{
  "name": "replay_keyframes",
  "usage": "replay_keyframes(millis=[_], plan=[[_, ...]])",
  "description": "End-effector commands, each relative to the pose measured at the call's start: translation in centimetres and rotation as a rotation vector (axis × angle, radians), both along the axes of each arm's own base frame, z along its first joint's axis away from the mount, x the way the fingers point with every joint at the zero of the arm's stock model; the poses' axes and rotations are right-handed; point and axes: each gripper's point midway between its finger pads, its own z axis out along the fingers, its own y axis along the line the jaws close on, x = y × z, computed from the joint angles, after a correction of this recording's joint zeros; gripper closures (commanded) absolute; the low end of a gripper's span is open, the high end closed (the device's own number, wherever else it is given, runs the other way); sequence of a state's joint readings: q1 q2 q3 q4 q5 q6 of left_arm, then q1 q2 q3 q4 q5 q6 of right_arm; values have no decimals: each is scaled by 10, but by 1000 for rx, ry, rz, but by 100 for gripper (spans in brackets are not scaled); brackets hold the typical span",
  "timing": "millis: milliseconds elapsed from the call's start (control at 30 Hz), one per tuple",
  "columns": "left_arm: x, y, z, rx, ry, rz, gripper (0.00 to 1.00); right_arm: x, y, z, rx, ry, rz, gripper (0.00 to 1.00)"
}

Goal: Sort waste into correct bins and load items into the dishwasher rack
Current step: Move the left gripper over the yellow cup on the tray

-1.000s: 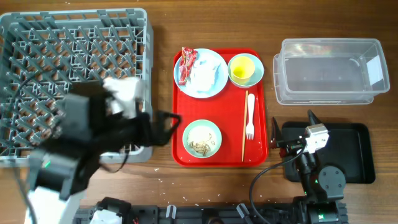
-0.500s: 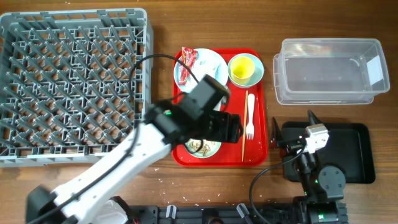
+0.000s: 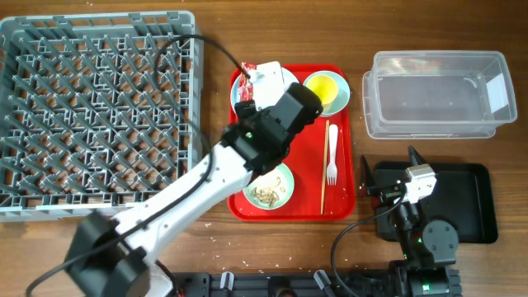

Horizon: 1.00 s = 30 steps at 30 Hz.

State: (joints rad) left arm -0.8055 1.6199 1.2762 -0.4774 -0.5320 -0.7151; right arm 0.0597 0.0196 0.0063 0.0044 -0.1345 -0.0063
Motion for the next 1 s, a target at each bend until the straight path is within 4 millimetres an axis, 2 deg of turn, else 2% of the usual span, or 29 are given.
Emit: replay_keyframes(millis=[0, 100, 133, 267, 367, 433, 467, 500, 633, 667, 700, 767, 867, 900, 967], plan=[[16, 7, -31, 159, 18, -18, 0, 0, 0, 1, -17, -8, 1, 0], [22, 10, -46, 191, 50, -45, 1, 0, 0, 1, -17, -8, 1, 0], [18, 2, -52, 180, 86, -117, 2, 0, 0, 1, -17, -8, 1, 0], [-3, -35, -62, 56, 194, -325, 1, 0, 0, 1, -17, -8, 1, 0], [-27, -41, -68, 16, 290, -401, 2, 0, 0, 1, -17, -8, 1, 0], [-51, -48, -60, -54, 366, -478, 2, 0, 0, 1, -17, -8, 1, 0], [-72, -49, -47, -100, 416, -531, 8, 0, 0, 1, -17, -8, 1, 0], [-81, -45, -40, -111, 432, -544, 12, 0, 0, 1, -17, -8, 1, 0], [-111, -30, -20, -130, 489, -572, 12, 0, 0, 1, -17, -8, 1, 0], [-115, -26, -20, -122, 505, -568, 17, 0, 0, 1, -17, -8, 1, 0], [-119, -23, -23, -112, 527, -563, 17, 0, 0, 1, -17, -8, 0, 0], [-123, -19, -30, -93, 563, -554, 12, 0, 0, 1, -17, -8, 0, 0], [-120, -21, -33, -94, 561, -554, 8, 0, 0, 1, -17, -8, 1, 0], [-116, -24, -31, -103, 542, -558, 6, 0, 0, 1, -17, -8, 1, 0], [-96, -30, -22, -104, 439, -540, 6, 0, 0, 1, -17, -8, 0, 0]])
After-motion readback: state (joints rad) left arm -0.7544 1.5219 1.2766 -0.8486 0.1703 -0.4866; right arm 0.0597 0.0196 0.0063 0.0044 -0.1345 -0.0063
